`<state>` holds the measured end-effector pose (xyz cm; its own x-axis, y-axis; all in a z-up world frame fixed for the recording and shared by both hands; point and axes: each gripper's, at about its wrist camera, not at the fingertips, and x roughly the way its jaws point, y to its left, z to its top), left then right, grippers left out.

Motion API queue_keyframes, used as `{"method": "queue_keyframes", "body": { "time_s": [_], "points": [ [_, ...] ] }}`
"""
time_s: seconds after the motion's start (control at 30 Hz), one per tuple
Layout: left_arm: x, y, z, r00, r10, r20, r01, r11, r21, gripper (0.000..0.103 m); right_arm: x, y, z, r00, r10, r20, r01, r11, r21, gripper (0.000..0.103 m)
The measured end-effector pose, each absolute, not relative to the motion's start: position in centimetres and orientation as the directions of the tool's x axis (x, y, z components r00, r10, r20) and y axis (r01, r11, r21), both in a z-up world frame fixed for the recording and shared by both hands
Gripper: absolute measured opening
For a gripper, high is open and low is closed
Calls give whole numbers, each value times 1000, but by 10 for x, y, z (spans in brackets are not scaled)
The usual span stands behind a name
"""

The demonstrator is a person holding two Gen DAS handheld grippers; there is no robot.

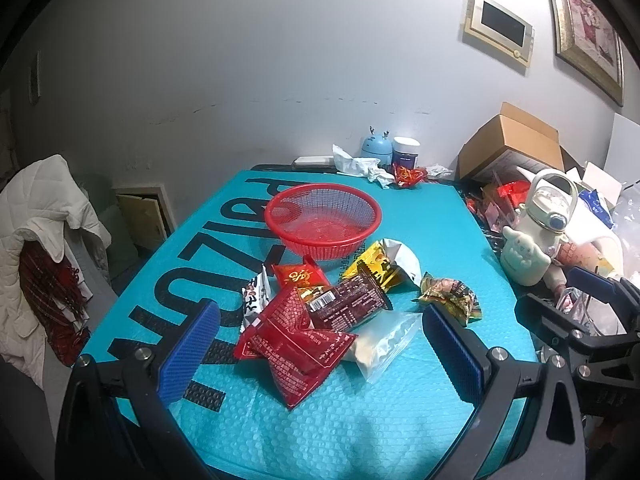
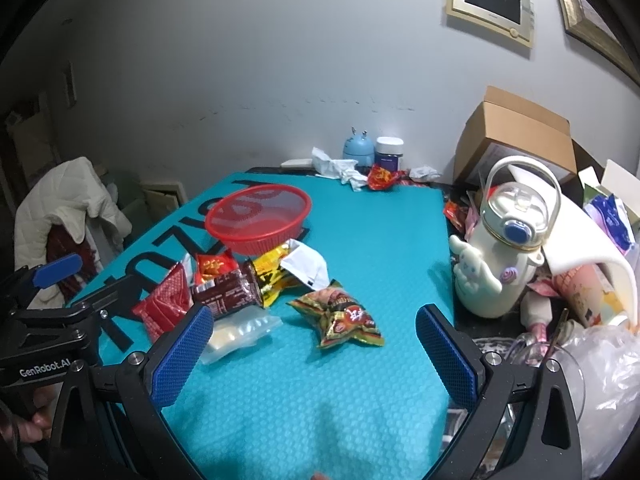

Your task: Organize snacks

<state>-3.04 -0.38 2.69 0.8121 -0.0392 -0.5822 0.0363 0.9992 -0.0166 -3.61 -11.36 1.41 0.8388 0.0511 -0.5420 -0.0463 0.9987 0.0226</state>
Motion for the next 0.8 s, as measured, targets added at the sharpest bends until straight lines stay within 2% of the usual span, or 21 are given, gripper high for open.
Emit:
{"method": "queue_keyframes", "body": {
  "time_s": [0.8],
  "points": [
    [-25,-7,34,801,-63,-595,63,998,-21,103,-26,-110,19,820,112,-561,-112,993,33,103]
  ]
}}
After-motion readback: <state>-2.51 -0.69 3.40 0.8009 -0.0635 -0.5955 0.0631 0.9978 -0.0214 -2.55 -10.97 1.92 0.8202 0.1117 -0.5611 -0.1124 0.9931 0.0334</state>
